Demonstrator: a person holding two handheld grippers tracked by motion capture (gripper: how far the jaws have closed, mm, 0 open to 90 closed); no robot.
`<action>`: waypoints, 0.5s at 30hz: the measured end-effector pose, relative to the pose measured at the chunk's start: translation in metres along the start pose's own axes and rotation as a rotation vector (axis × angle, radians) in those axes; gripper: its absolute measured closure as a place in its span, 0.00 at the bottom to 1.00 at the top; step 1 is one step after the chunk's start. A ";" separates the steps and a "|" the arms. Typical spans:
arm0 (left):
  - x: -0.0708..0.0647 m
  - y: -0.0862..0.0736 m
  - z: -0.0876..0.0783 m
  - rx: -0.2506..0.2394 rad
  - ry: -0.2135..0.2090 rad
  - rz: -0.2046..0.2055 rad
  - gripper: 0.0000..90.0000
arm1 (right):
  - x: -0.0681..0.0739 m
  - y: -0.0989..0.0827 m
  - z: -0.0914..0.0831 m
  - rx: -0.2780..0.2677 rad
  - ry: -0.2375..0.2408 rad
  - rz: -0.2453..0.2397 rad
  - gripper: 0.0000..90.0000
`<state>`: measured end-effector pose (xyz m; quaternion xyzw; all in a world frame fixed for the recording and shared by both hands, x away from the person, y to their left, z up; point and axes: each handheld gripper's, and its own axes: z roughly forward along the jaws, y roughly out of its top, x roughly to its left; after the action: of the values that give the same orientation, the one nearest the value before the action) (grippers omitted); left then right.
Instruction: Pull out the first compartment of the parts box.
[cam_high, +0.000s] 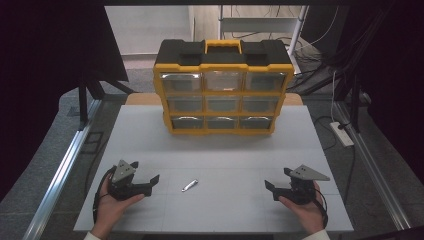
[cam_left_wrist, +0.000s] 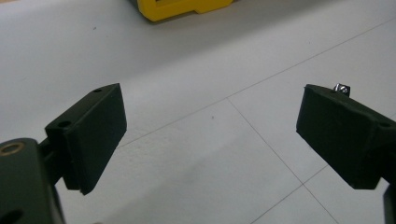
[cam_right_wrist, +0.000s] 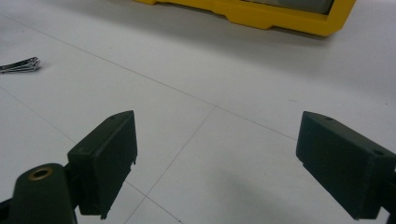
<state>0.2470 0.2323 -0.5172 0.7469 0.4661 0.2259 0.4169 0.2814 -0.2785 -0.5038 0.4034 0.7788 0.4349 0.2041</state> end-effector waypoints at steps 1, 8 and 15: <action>0.000 0.000 0.000 -0.001 0.000 -0.002 0.10 | 0.000 0.000 0.000 0.000 0.001 0.002 0.15; 0.002 0.001 0.002 0.006 -0.001 -0.030 0.08 | -0.004 0.001 0.003 -0.007 0.016 0.026 0.15; 0.003 0.000 -0.001 -0.008 0.005 -0.041 0.08 | -0.005 0.002 0.008 -0.003 0.029 0.021 0.16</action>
<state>0.2476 0.2352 -0.5166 0.7349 0.4815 0.2212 0.4233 0.2909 -0.2779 -0.5065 0.4048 0.7767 0.4439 0.1890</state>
